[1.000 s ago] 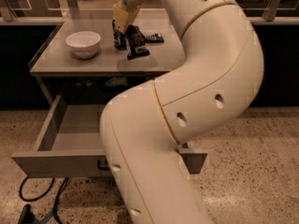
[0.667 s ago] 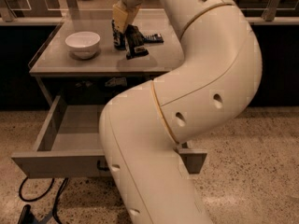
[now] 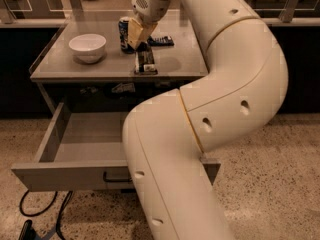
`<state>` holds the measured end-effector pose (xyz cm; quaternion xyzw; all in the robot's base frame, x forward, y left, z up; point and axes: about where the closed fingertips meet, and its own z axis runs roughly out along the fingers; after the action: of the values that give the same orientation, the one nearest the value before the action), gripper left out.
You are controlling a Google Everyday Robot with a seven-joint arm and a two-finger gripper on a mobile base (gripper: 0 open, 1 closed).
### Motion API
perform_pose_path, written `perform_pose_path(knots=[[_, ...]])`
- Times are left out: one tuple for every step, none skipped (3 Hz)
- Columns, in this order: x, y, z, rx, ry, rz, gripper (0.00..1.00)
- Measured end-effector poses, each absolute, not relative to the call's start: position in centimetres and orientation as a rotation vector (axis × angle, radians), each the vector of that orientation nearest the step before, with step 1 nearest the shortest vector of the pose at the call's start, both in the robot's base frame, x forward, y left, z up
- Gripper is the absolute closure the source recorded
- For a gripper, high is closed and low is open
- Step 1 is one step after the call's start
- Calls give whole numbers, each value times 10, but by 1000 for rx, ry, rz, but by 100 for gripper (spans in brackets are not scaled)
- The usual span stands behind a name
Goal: Place rxbar chocolate into top drawer
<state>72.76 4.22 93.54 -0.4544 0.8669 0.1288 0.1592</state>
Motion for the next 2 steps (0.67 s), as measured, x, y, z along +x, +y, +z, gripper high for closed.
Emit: perform_pose_path(knots=[[716,58,934,-1336,2460,491,100],[719,55,938,-1299,2451,504,100]])
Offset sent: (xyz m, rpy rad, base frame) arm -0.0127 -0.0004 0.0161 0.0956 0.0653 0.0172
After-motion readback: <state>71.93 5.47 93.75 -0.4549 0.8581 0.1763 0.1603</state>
